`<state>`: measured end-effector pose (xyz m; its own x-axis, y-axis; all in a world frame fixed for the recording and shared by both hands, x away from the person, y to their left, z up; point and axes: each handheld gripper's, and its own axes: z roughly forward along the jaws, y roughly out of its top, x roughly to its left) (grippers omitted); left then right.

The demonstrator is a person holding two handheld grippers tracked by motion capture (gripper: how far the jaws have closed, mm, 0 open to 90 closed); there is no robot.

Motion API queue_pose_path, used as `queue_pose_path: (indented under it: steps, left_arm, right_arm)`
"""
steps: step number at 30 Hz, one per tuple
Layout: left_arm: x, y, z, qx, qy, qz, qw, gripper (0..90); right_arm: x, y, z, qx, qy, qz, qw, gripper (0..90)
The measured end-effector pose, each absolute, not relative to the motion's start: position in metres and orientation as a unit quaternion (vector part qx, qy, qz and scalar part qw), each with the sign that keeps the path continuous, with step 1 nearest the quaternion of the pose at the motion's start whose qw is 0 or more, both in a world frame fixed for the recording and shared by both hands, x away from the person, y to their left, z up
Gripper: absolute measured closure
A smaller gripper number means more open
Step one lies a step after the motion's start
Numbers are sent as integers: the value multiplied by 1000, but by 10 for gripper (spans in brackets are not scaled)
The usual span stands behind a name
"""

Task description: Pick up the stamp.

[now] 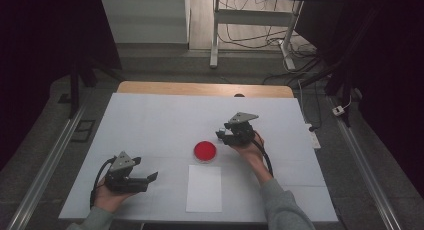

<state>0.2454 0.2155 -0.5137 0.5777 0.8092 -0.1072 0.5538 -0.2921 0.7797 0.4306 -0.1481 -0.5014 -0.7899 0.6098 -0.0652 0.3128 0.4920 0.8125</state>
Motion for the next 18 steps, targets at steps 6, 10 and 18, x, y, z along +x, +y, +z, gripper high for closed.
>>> queue_pose_path:
  steps: [6, 10, 18]
  left_arm:
    - [245, 216, -514, 788, 433, 155, 408, 165]
    - [245, 216, -514, 788, 433, 156, 408, 165]
    - [245, 216, -514, 787, 434, 157, 409, 165]
  right_arm:
    - [431, -146, -503, 264, 851, 417, 180, 537]
    - [432, -146, -504, 262, 853, 414, 182, 587]
    - [432, -147, -504, 252, 856, 410, 189, 727]
